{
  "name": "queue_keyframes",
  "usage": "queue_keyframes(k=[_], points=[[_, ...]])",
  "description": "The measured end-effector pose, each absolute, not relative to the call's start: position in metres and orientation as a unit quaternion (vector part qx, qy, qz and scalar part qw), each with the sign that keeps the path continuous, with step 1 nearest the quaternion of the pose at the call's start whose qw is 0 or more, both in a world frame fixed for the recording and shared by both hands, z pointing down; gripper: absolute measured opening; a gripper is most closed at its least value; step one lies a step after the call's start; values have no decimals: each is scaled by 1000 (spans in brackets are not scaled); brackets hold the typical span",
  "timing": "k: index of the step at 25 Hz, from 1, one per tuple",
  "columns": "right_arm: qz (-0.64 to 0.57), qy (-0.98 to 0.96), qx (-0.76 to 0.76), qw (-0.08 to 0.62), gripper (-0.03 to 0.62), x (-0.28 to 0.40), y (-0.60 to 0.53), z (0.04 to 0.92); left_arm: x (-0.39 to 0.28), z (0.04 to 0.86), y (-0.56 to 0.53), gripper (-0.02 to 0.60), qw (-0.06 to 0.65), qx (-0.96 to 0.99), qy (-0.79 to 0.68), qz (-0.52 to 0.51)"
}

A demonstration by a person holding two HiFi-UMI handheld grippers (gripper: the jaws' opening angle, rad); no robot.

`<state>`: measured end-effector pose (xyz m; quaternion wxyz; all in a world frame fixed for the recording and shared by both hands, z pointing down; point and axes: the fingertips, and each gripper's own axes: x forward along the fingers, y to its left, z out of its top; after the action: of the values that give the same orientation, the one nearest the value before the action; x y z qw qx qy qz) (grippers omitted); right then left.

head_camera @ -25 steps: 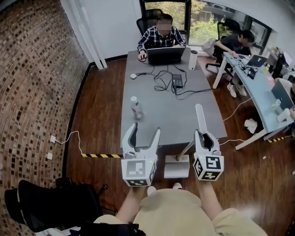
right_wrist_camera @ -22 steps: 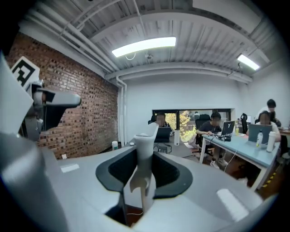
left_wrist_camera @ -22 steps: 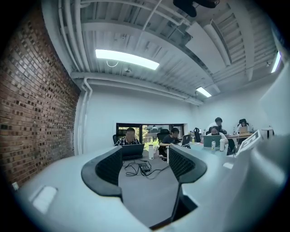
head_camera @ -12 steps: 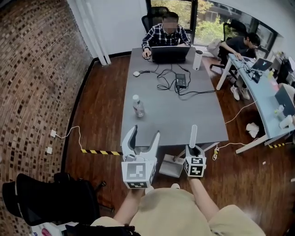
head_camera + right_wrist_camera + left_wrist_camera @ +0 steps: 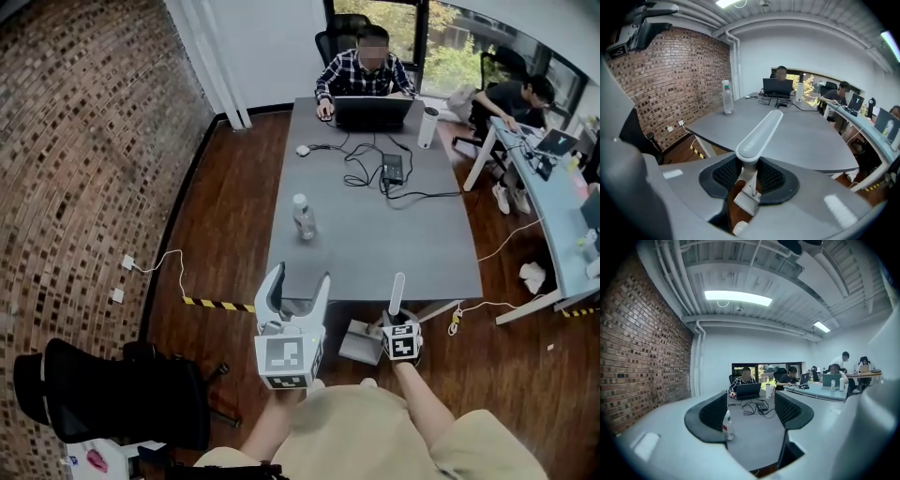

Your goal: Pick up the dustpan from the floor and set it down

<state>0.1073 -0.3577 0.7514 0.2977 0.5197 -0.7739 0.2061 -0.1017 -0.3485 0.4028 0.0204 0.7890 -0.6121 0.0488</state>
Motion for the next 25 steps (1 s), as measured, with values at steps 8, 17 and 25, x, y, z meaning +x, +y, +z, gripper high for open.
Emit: queue_keyframes(k=[8, 17, 25], points=[[191, -802, 471, 314, 110, 96, -380, 773, -105, 405, -344, 299, 18, 781, -622, 58], [195, -812, 450, 315, 110, 90, -407, 781, -109, 402, -345, 299, 7, 778, -625, 64], [223, -824, 432, 290, 254, 93, -403, 788, -105, 403, -347, 299, 12, 784, -618, 60]])
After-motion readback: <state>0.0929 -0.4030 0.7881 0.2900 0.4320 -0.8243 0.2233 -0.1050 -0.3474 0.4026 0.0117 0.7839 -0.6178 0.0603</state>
